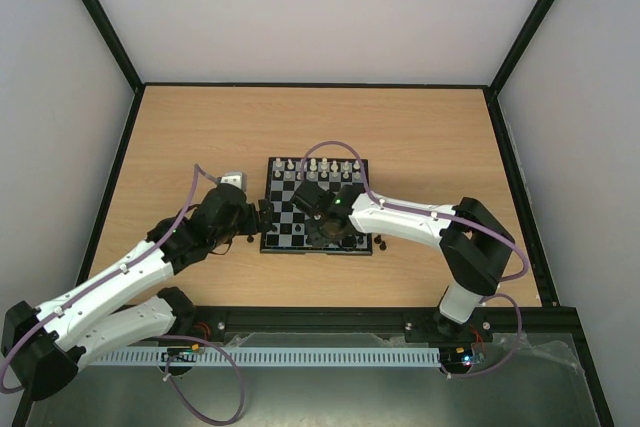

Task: Set up the chess pieces on the board
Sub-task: Pick up the chess piece from the chessboard, then place the chess piece on the chessboard.

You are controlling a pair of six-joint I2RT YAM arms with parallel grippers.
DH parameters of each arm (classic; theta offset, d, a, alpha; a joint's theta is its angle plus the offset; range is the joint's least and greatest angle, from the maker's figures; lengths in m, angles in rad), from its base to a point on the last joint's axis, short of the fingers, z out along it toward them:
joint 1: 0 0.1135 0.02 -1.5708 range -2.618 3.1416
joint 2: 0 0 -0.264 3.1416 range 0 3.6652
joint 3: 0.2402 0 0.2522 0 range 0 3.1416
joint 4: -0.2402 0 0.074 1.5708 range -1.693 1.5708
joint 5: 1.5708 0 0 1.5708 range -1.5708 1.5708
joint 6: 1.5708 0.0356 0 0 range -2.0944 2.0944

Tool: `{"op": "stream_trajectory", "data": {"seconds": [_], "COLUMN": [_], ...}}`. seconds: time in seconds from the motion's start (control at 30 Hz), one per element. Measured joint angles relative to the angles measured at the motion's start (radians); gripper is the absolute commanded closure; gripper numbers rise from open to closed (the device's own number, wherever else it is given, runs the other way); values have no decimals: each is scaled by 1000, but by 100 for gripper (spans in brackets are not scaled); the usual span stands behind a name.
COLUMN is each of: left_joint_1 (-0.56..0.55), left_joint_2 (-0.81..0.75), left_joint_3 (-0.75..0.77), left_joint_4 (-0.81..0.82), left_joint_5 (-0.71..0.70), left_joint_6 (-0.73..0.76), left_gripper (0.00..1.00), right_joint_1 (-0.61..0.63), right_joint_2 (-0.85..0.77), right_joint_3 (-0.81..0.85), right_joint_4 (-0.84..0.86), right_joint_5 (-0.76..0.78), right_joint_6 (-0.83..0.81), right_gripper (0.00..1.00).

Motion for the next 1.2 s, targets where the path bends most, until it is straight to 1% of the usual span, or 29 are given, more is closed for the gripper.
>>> {"op": "stream_trajectory", "data": {"seconds": [0.23,0.53,0.67,1.2], "left_joint_1": [0,0,0,0], "left_joint_2": [-1,-8,-16,-36], "left_joint_3": [-3,-3,-3,-3], "left_joint_4": [0,0,-4,-28], "left_joint_5": [0,0,-1,-5], "left_joint_6": [0,-4,-7,-19], "left_gripper": [1,1,1,1], "right_joint_1": [2,62,79,85], "right_joint_2": [-1,-3,1,120], "right_joint_3": [36,174,208,217], "right_joint_4": [-14,-64,-83,-80], "right_joint_5": [-6,4,3,-23], "right_joint_6": [-10,-14,-18,-48], "right_gripper": [92,92,92,91]}}
